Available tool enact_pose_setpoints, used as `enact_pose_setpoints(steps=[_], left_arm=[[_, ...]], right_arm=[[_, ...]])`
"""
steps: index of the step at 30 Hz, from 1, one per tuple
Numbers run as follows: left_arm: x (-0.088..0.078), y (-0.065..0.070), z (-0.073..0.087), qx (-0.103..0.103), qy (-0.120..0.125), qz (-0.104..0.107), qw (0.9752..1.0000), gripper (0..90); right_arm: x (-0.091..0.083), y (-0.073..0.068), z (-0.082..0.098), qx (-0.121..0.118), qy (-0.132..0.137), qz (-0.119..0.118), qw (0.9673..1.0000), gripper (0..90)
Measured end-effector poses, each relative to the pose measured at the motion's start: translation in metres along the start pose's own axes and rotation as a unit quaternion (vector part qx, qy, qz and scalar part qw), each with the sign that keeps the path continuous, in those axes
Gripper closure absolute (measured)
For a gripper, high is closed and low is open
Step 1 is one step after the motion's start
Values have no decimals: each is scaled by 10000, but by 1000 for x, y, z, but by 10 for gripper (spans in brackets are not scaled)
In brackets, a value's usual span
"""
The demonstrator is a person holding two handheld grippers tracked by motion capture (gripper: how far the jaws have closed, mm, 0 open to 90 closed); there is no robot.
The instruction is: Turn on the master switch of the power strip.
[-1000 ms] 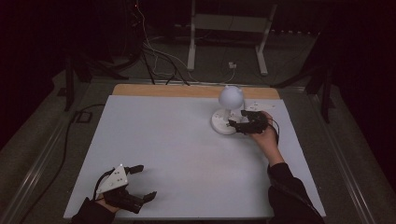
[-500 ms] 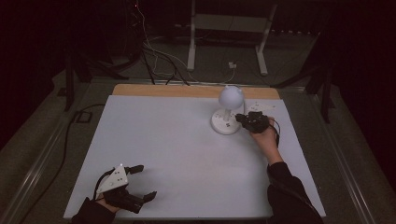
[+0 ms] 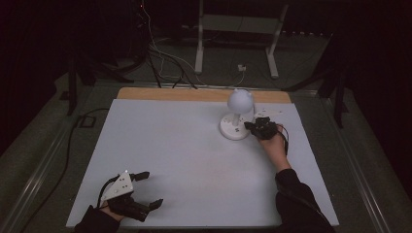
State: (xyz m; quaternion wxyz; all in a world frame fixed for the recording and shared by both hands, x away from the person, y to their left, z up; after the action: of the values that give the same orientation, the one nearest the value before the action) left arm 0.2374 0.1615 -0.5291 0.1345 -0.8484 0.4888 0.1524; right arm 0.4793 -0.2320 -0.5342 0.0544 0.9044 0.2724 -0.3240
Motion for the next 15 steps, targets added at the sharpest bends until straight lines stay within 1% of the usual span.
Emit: enact_pose_setpoints(steps=[3,8,15], left_arm=[[0,0,0,1,-6,0,10000,2],[0,0,0,3,-12,6,10000,2],[1,0,0,6,-17,-2,10000,2]], right_arm=[[2,-1,1,-24,-56,48,10000,900],[3,-1,2,-20,-15,71,10000,900],[4,-1,3,-76,26,118,9999,900]])
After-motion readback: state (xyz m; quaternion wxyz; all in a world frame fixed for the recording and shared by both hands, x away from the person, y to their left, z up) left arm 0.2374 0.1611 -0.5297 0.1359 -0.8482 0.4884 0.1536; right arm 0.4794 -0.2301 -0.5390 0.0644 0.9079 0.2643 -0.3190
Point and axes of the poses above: each handheld gripper's, and its own axes: x roughly forward along the jaws, z roughly out of its underside, y roughly to its right, the point moved 5 cm from there along x, roughly forward along the jaws, and after that the axes turned 10 degrees about x, right-handed, at the moved point
